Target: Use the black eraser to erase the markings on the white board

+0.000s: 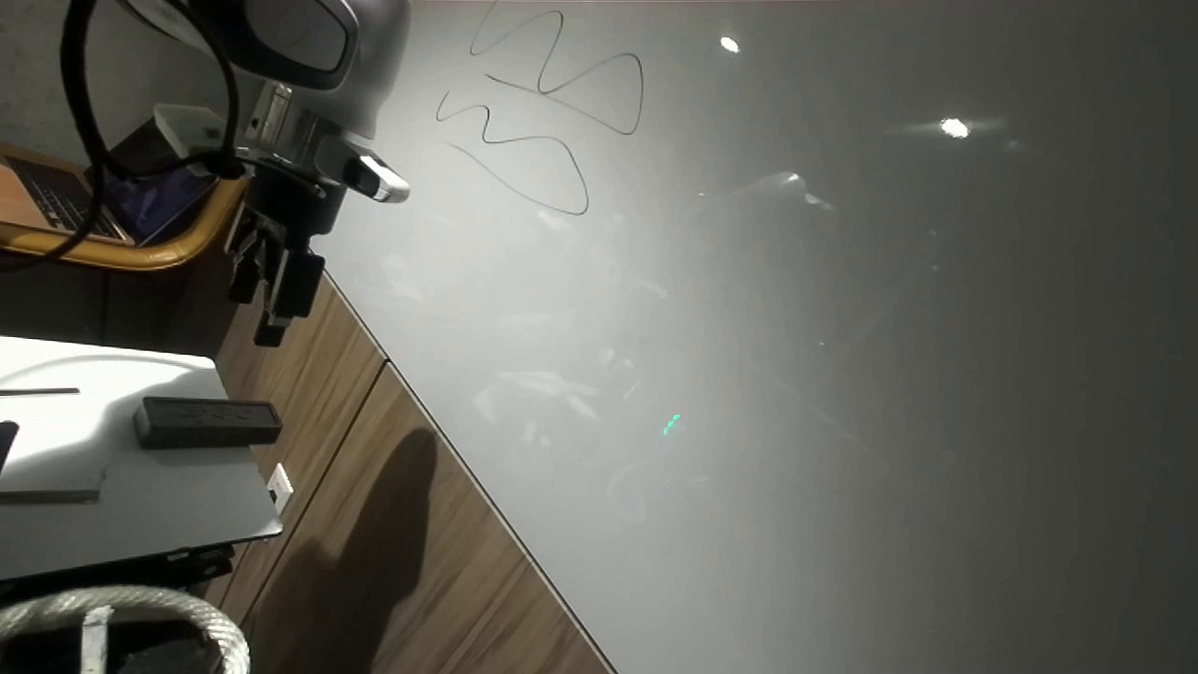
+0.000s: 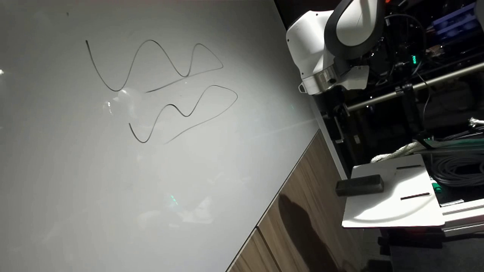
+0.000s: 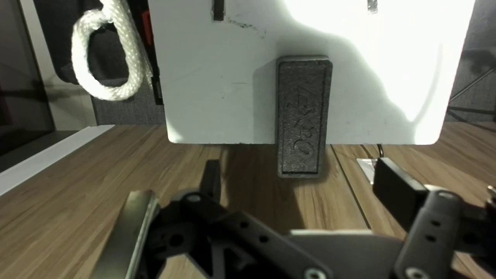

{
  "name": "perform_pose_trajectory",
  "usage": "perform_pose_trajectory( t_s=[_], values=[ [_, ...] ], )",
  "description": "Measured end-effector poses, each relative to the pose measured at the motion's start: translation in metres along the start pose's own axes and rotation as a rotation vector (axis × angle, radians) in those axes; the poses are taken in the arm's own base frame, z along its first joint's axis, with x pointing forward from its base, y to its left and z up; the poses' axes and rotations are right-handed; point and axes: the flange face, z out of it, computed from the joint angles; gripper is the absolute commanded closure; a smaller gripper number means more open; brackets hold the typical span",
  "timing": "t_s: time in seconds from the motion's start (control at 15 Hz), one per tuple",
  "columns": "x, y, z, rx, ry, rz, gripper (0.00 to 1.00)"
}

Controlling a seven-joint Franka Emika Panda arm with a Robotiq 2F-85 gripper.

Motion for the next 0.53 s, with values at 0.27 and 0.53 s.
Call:
perform_pose_trajectory(
  t_s=[0.27,0.53],
  values=[
    [-0.003,-0.026,0.029,0.010,-0.044,-0.056,0.00],
    [-0.006,-0.037,0.060,0.017,-0.085,-0.083,0.00]
  ],
)
